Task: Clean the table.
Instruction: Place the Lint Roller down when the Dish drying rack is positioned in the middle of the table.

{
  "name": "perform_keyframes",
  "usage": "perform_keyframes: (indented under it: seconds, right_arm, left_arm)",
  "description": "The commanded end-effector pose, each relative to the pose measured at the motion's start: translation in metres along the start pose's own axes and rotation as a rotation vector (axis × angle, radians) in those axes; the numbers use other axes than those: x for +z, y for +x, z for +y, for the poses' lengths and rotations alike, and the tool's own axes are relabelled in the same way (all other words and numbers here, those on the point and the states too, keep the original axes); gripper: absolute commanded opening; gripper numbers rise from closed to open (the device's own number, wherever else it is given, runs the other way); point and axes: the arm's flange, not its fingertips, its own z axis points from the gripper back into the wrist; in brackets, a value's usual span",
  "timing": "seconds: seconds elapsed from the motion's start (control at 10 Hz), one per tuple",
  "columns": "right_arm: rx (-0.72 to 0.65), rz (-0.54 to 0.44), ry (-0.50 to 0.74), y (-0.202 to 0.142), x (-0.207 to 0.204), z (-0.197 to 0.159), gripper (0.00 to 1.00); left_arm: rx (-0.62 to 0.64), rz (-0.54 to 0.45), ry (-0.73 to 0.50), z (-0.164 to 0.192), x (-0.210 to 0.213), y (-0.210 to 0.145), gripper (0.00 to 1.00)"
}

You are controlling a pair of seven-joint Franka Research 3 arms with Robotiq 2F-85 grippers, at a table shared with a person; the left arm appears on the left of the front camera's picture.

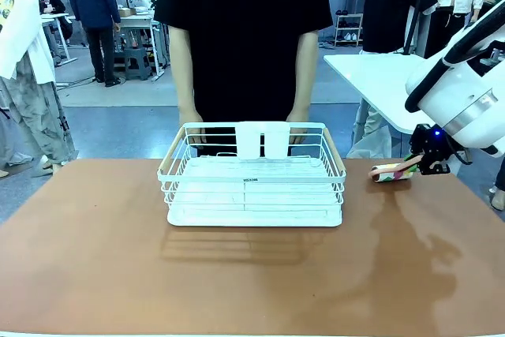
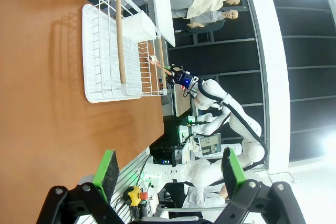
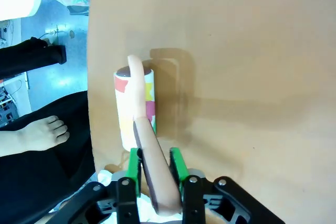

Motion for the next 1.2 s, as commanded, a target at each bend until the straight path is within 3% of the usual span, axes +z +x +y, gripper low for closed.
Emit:
perform_keyframes:
  seconds: [0.0, 0.1, 0.3, 0.4, 0.5, 0.8, 1.1]
  right_arm:
    - [-0.022, -0.027, 0.009, -0.013, 0.013, -0.011, 0.87]
    - [-0.013, -0.032, 0.003, -0.015, 0.018, -0.016, 1.0]
    - [0.008, -0.047, -0.019, -0.017, 0.032, -0.024, 1.0]
    - [0.02, -0.061, -0.031, -0.017, 0.039, -0.025, 0.94]
    - [0.037, -0.068, -0.057, -0.02, 0.047, -0.027, 1.0]
    - [0.055, -0.07, -0.086, -0.031, 0.072, -0.023, 1.0]
    - [0.047, -0.12, -0.061, -0.027, 0.072, -0.014, 1.0]
  left_arm:
    - [-0.005, -0.006, -0.01, -0.001, 0.002, -0.002, 1.0]
    - [-0.005, -0.006, -0.01, -0.001, 0.002, -0.002, 1.0]
    - [-0.005, -0.006, -0.01, -0.001, 0.002, -0.002, 1.0]
    - [-0.005, -0.006, -0.01, -0.001, 0.002, -0.002, 1.0]
    - [-0.005, -0.006, -0.01, -0.001, 0.002, -0.002, 1.0]
    - [-0.005, -0.006, -0.01, -0.001, 0.002, -0.002, 1.0]
    - [-0.005, -0.006, -0.01, -0.001, 0.002, -0.002, 1.0]
